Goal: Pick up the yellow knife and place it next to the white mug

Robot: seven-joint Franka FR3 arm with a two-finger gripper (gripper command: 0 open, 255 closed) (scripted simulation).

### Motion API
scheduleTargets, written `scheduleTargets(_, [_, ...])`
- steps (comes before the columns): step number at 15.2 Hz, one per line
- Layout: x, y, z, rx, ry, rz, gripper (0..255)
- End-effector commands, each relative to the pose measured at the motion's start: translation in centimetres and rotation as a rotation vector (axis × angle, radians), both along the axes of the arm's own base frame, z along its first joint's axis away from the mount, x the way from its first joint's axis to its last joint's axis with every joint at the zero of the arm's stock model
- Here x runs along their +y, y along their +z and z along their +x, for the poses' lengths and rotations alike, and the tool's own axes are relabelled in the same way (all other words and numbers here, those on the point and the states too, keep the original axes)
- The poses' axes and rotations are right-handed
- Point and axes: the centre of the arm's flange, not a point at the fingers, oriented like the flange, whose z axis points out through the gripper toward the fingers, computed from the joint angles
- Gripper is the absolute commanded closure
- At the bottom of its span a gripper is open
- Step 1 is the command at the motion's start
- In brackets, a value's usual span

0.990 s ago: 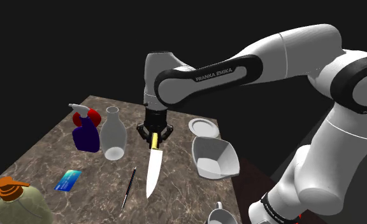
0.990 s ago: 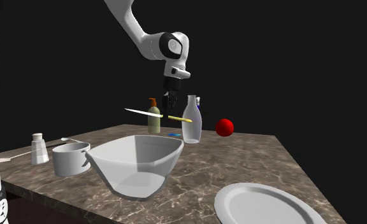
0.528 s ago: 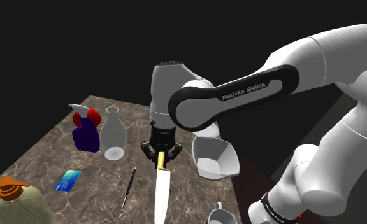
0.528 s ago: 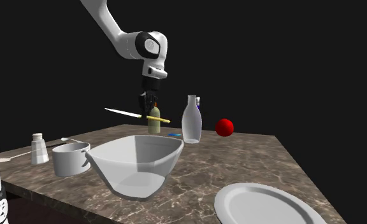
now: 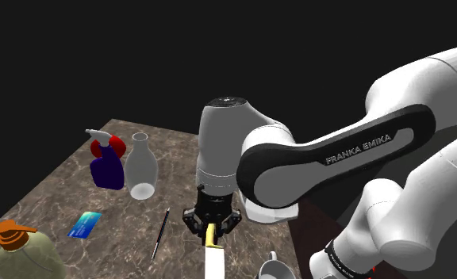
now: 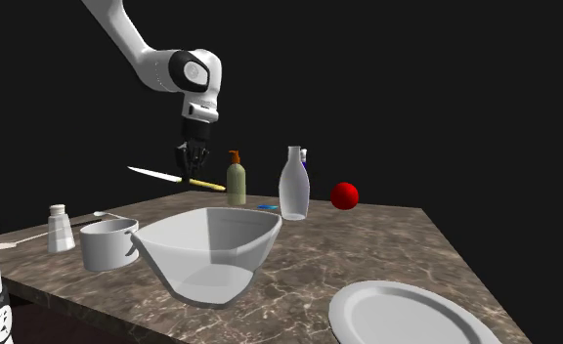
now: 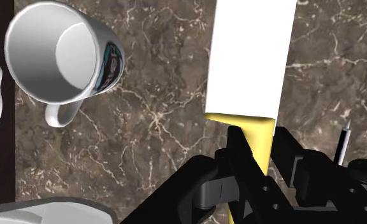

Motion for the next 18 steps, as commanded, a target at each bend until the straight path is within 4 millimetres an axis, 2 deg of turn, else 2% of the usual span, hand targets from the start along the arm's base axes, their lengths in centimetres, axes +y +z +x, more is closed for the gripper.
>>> scheduleTargets(1, [0.2, -0.8, -0.6, 0.0, -0.002, 0.0, 255])
scheduleTargets(18, [0.2, -9.8, -0.6, 0.0, -0.002, 0.0, 255])
